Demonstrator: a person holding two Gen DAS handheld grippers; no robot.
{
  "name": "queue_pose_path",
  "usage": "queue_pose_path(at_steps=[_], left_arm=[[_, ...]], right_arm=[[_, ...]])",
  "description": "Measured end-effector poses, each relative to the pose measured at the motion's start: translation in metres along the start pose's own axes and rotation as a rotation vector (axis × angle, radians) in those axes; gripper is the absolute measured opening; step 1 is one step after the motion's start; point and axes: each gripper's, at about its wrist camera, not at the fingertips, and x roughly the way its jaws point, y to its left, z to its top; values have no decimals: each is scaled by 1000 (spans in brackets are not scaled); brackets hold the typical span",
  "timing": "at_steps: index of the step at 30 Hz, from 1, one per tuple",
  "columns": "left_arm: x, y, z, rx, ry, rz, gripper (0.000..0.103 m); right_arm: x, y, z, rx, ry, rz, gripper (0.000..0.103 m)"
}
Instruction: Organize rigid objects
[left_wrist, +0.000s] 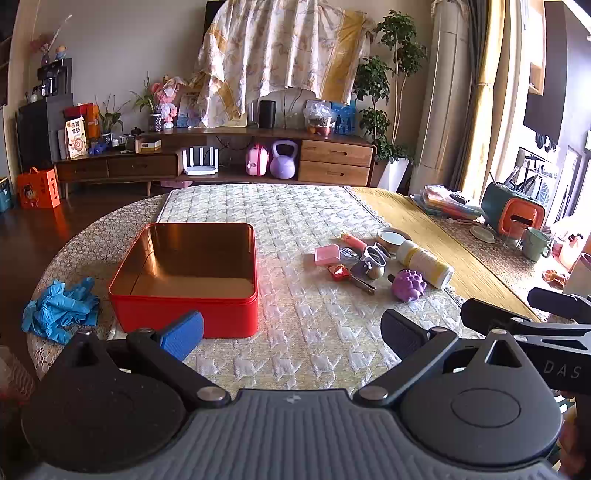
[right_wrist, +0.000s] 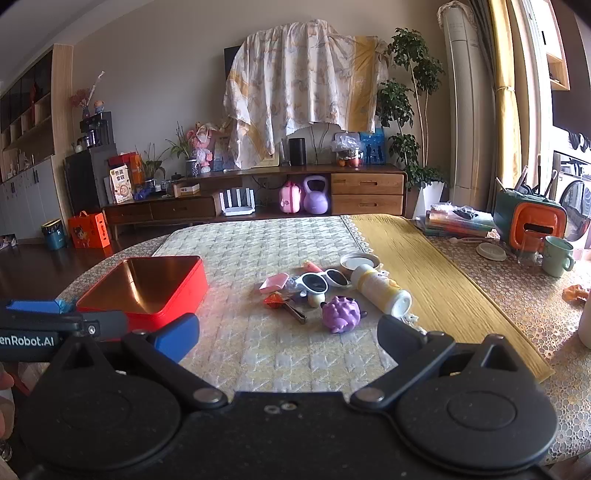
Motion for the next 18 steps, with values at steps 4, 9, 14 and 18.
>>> queue_pose_path(at_steps=[4, 9, 14, 18], left_arm=[[-1, -4, -1, 2, 2, -1, 103], [0, -6, -2, 6, 7, -5, 103], [2, -6, 0, 5, 13, -6, 103], [3, -5, -1, 4, 13, -6, 103]], right_arm=[[1, -1, -1, 1, 2, 4, 103], [2, -2, -1, 5, 7, 13, 103], [2, -1, -1, 4, 7, 11, 103], [3, -2, -2, 4, 9, 10, 103]])
